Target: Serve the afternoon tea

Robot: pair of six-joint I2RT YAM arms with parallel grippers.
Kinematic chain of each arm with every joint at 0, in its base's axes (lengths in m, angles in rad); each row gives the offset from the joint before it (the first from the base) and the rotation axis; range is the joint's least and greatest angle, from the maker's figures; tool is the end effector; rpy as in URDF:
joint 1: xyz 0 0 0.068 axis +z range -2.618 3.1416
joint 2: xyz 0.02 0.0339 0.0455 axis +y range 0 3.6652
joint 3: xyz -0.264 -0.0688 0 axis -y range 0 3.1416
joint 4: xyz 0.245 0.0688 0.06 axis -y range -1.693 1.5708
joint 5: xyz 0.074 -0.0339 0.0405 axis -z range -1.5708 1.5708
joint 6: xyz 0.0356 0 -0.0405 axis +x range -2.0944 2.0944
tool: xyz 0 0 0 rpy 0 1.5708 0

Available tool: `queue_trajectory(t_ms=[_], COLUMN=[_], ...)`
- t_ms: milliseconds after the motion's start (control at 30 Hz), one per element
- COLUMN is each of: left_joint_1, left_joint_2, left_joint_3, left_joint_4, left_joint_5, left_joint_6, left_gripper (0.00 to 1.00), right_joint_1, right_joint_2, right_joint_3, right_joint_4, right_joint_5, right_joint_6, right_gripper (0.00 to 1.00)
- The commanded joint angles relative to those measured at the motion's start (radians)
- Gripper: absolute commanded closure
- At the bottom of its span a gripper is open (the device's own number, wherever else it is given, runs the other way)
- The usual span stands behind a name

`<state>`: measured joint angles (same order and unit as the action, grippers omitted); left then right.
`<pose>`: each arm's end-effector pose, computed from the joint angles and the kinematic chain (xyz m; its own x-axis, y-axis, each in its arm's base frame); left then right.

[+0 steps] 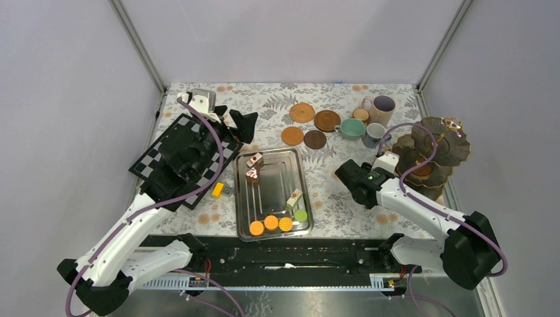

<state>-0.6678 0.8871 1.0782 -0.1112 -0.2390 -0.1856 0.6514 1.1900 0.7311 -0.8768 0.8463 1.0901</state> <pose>0.1549 -0.1114 0.4323 -0.0152 -0.2163 -0.9762 0.4208 0.8843 -0.2025 0.1679 0.0945 0.2089 -0.5909 0.2885 -0.7534 0.5641 0.8154 -0.1302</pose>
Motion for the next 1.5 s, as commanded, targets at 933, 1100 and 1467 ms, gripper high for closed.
queue_trajectory(t_ms=[933, 1100, 1467], left_joint_1=[-0.004, -0.006, -0.005], left_joint_2=[0.031, 0.024, -0.023], left_joint_3=[-0.012, -0.04, -0.089], left_joint_4=[0.134, 0.143, 0.159], left_joint_5=[-0.028, -0.015, -0.004], left_joint_6=[0.081, 0.075, 0.074], left_gripper=[0.01, 0.01, 0.01], right_joint_1=[0.019, 0.036, 0.263], right_joint_2=[-0.24, -0.266, -0.128], right_joint_3=[0.053, 0.049, 0.183], right_joint_4=[0.126, 0.222, 0.175], right_joint_5=[-0.241, -0.368, -0.673], right_joint_6=[-0.371, -0.494, -0.35], right_gripper=[0.26, 0.27, 0.27])
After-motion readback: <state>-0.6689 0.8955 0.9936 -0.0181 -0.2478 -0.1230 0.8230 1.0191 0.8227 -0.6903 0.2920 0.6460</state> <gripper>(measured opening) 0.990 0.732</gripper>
